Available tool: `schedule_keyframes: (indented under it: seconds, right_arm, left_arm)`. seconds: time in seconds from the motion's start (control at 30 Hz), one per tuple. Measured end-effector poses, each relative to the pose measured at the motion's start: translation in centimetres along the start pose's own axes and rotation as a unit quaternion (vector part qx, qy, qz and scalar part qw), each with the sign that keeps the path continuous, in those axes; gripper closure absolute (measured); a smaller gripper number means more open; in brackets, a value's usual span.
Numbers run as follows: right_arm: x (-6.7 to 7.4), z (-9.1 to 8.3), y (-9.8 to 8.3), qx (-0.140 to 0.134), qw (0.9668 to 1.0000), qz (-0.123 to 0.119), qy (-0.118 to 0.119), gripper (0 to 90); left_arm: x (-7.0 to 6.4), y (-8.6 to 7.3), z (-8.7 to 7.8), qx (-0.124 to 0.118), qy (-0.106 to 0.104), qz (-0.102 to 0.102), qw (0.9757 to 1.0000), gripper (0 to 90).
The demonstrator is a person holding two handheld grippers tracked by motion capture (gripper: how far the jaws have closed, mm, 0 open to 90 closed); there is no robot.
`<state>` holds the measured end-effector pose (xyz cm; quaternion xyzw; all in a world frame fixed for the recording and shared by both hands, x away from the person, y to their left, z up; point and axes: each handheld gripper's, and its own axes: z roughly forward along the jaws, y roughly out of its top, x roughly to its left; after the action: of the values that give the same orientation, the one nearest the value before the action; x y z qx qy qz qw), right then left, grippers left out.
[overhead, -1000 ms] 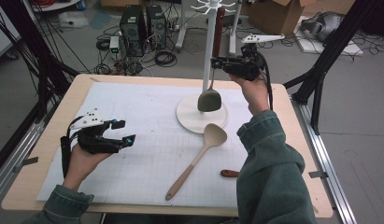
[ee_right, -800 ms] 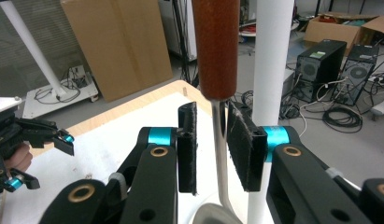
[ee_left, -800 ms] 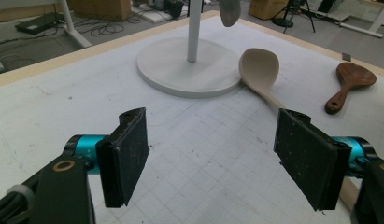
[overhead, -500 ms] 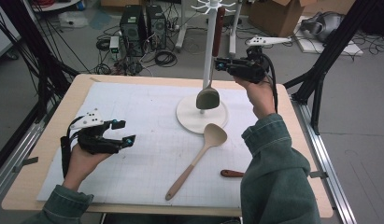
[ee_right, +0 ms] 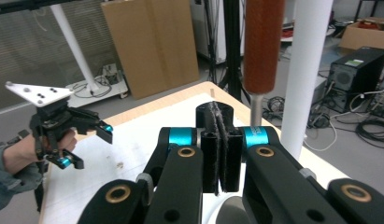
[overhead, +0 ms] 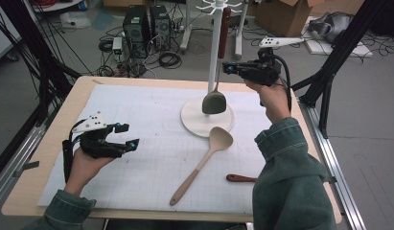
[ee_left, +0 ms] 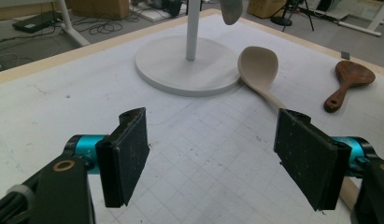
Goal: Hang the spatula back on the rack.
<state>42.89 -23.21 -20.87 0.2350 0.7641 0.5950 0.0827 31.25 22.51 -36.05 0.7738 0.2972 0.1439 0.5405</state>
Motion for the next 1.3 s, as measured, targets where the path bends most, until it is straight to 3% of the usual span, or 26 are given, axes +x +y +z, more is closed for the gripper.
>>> schedule_keyframes:
  seconds: [0.4,0.8,1.3]
  right_arm:
    - [0.4,-1.1,3.1,-0.004,0.9996,-0.024,0.016,89.8]
    - [0.4,-0.6,6.3,0.005,0.9985,-0.049,0.025,89.8]
    - [-0.3,0.0,6.8,0.008,0.9984,-0.053,0.016,89.8]
  left_arm:
    - [0.0,0.1,-0.1,-0.002,-0.002,0.001,1.0000,26.6]
    - [0.2,0.0,-0.2,-0.003,-0.003,-0.002,1.0000,26.6]
    - [0.2,0.1,-0.2,-0.004,-0.002,-0.001,1.0000,26.6]
